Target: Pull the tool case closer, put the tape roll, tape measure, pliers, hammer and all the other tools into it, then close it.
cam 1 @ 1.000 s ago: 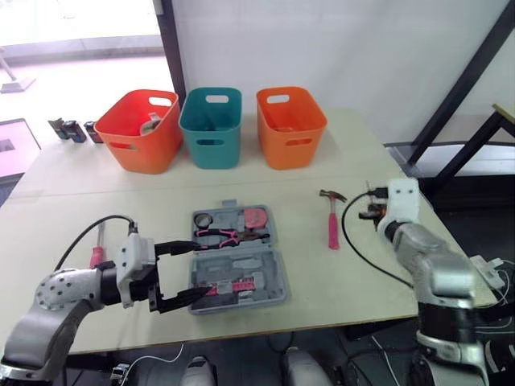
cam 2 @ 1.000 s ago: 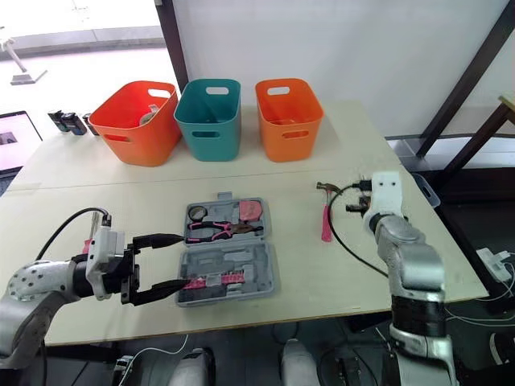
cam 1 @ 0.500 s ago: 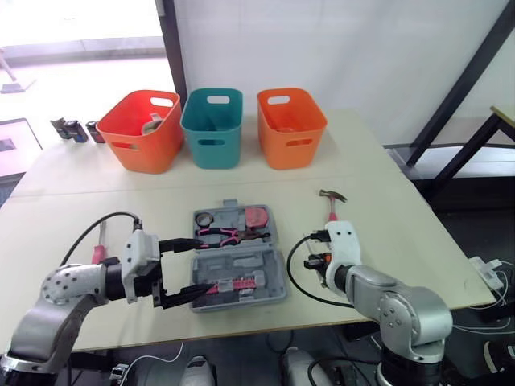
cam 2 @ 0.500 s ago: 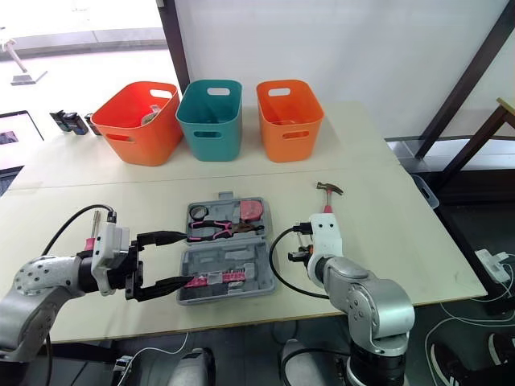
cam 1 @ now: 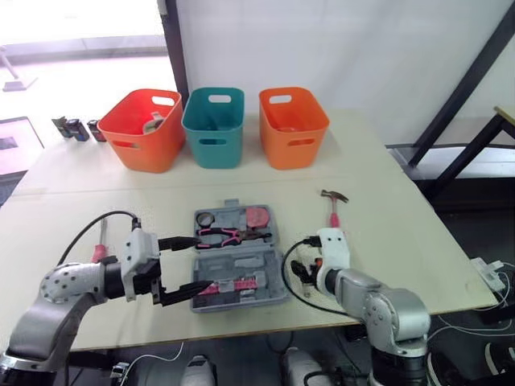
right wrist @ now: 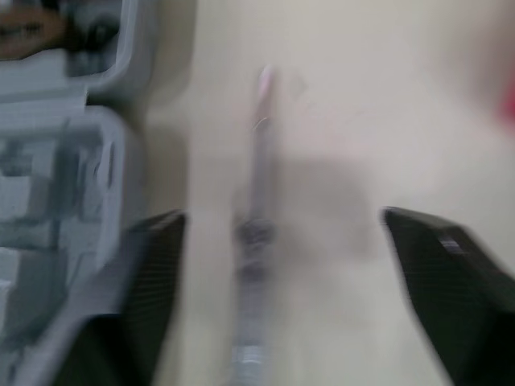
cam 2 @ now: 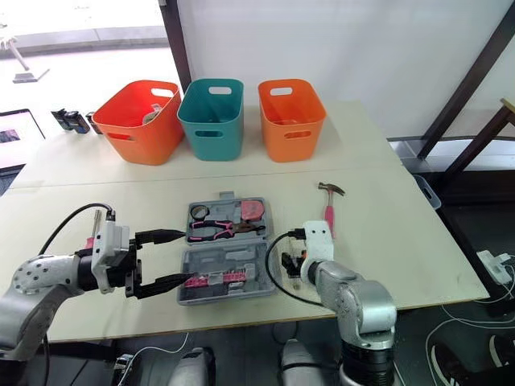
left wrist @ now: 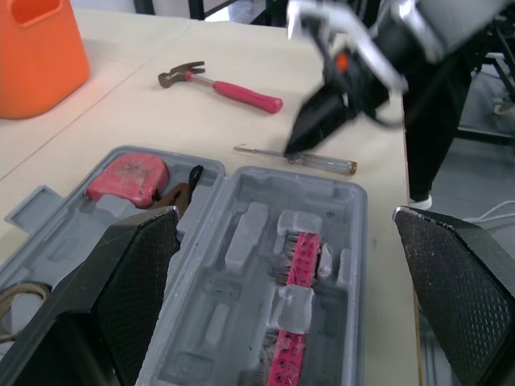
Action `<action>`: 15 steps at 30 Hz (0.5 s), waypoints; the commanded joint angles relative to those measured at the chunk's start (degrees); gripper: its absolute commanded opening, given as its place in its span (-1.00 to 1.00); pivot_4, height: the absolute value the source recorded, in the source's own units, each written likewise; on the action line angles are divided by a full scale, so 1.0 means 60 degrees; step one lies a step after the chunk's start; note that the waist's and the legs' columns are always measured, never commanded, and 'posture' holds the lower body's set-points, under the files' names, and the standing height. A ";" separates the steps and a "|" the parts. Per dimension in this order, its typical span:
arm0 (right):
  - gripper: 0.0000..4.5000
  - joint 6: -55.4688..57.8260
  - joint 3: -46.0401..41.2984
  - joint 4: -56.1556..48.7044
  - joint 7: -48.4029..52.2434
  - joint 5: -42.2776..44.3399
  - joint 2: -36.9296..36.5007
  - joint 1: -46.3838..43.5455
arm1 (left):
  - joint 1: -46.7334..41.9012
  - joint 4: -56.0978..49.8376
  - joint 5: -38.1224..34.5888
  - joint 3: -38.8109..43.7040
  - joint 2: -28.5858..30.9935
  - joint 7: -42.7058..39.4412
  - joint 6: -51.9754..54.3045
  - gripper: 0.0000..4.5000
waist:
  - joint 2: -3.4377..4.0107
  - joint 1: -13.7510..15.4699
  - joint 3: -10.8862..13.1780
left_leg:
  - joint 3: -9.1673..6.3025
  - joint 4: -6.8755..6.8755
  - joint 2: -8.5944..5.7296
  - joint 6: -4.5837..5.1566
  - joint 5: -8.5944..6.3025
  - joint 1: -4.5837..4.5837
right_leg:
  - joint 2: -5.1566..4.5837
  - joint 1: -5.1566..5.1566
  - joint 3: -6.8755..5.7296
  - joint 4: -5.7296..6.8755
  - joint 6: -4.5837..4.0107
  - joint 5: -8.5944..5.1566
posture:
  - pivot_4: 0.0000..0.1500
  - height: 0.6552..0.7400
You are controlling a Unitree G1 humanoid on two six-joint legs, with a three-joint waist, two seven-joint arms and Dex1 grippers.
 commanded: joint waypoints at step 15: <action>0.98 -1.6237 0.7299 0.3960 1.2526 -0.3821 -0.9033 -0.5750 | 0.0236 -0.0376 -0.0064 0.0075 -0.0053 0.0050 -0.0229 1.00 | 0.0023 -0.0029 0.0055 | 0.0018 -0.0048 -0.0001 0.0020 -0.0013 -0.0007 | -0.0006 -0.0017 -0.0002 -0.0034 0.0100 -0.0018 | 1.00 1.00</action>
